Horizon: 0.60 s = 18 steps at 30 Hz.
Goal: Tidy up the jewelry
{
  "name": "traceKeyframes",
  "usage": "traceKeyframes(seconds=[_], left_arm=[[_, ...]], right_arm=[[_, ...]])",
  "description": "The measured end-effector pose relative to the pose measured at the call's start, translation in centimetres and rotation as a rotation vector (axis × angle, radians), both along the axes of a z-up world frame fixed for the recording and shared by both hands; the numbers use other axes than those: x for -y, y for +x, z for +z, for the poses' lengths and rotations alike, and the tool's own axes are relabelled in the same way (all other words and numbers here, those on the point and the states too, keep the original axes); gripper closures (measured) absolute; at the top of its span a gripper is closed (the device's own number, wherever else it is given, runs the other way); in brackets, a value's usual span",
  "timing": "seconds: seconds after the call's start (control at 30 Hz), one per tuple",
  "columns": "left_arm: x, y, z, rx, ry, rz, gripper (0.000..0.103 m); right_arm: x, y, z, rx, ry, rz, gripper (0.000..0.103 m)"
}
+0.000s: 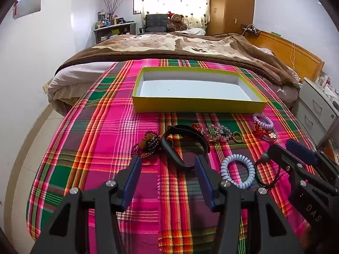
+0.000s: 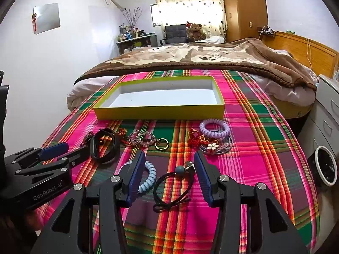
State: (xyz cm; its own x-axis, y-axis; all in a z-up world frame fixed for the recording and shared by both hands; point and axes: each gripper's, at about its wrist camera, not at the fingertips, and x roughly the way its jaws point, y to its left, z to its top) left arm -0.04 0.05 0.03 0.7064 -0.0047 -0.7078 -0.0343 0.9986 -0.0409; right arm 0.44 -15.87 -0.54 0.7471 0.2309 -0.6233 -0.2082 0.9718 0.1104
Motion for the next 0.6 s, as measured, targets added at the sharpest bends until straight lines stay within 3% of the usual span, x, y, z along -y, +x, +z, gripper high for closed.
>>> traceKeyframes(seconds=[0.6], left_arm=[[-0.01,0.1,0.06,-0.011,0.007,0.006,0.049]], right_arm=[[-0.31,0.0,0.38,0.023,-0.035,-0.037,0.054]])
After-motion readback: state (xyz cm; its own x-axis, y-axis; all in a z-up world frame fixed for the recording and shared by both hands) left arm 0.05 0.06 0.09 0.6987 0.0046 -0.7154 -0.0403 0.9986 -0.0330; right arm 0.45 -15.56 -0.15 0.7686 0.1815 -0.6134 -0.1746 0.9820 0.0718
